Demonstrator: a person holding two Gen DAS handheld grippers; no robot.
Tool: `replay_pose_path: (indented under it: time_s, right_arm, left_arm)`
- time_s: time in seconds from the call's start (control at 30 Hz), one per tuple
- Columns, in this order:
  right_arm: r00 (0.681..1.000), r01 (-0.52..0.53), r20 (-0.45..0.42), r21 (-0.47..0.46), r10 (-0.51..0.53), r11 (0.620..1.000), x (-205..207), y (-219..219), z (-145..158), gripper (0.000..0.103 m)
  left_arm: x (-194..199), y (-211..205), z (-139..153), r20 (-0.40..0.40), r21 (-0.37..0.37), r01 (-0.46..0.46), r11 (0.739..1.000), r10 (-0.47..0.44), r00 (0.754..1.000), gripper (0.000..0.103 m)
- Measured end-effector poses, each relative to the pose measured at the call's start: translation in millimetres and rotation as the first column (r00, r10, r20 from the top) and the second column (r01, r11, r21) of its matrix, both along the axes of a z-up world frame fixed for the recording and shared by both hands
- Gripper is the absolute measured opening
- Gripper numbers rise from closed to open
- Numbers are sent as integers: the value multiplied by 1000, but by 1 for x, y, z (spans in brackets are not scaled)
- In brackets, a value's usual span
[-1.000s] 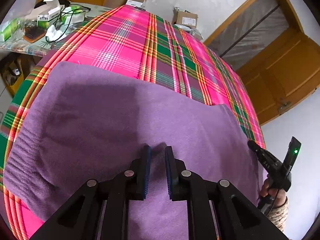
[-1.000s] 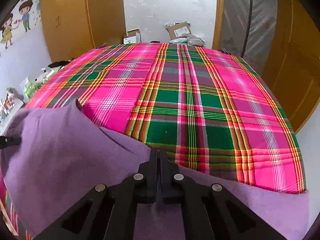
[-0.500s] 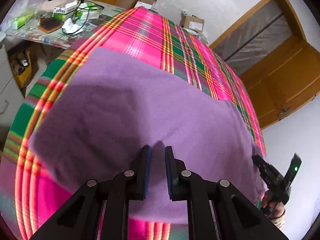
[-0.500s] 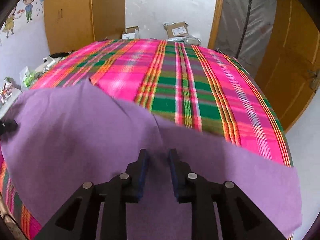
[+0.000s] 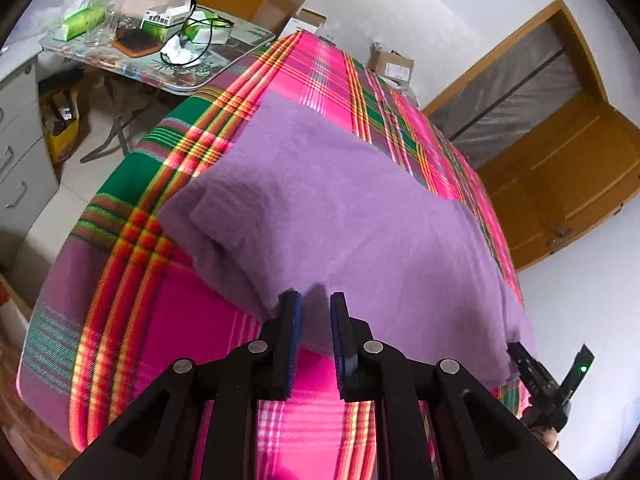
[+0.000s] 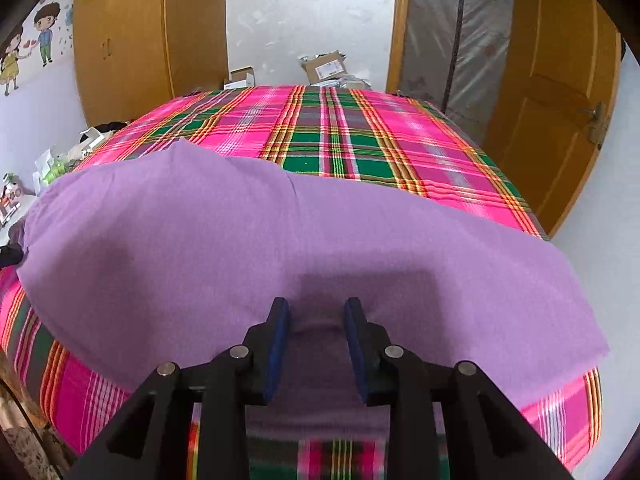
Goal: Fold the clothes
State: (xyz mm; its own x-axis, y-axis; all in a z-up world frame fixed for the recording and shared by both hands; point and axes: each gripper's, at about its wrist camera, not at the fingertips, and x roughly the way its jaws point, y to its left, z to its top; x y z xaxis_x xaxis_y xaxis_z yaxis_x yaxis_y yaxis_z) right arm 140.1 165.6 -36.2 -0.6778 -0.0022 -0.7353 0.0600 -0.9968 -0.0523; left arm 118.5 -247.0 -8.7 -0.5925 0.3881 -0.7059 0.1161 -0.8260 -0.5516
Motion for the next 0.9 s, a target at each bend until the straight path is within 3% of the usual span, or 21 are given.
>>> replay_pose_path:
  time_s: [0.27, 0.4, 0.57, 0.67, 0.9]
  right_arm:
    - [991, -126, -38, -8, 125, 992, 3, -48, 21, 29]
    - [970, -244, -35, -55, 242, 968, -4, -87, 25, 29]
    - [914, -404, -42, -45, 402, 914, -8, -151, 26, 29]
    - [861, -508, -26, -61, 507, 859, -10, -191, 20, 29]
    - [772, -634, -14, -87, 635, 769, -12, -259, 15, 29]
  left_arm:
    - [12, -20, -4, 12, -5, -65, 998, 65, 998, 16]
    - [16, -30, -4, 19, -3, -97, 995, 97, 995, 17]
    - [16, -43, -3, 21, -4, -143, 990, 143, 990, 17]
    - [17, -50, -5, 20, 26, -162, 986, 161, 987, 17]
    - [12, -56, -4, 13, 24, -172, 985, 172, 985, 17]
